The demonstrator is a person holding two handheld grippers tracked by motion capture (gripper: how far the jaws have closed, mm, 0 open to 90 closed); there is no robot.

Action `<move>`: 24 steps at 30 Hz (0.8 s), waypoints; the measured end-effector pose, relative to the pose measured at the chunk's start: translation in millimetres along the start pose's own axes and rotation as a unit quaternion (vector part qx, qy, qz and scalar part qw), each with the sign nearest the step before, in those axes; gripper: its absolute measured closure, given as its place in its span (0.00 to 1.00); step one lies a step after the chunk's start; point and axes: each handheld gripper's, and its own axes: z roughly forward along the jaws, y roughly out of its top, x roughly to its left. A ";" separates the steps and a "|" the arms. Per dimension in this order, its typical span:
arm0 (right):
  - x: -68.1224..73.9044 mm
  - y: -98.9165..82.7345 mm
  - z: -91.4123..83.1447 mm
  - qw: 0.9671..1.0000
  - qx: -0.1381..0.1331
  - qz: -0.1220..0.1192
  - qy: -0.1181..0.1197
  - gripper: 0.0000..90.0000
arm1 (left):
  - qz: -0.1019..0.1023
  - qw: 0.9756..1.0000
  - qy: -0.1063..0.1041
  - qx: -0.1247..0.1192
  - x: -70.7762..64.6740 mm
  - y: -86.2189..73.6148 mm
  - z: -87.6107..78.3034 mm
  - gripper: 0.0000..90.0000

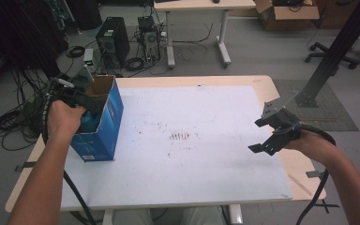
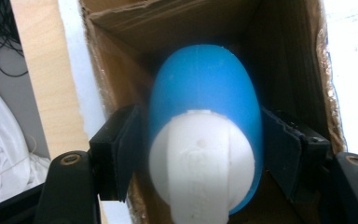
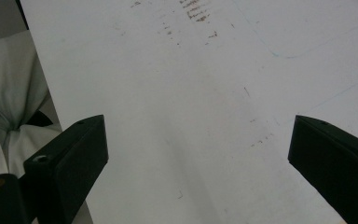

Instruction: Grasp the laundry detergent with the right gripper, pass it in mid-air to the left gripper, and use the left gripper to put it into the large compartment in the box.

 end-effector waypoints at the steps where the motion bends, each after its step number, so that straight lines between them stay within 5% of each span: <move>1: 0.1 -0.2 -0.2 1.000 0.000 -0.001 0.000 0.05 | 0.000 1.000 0.000 0.000 0.3 0.0 -1.2 0.36; 15: 1.5 3.5 -2.5 1.000 -0.001 -0.004 -0.001 0.05 | 0.009 1.000 -0.015 -0.008 9.1 -1.9 -25.7 0.23; 24: 3.9 5.4 -4.6 1.000 -0.001 -0.007 -0.001 0.05 | 0.041 0.998 -0.037 -0.039 2.0 -3.9 -54.7 0.15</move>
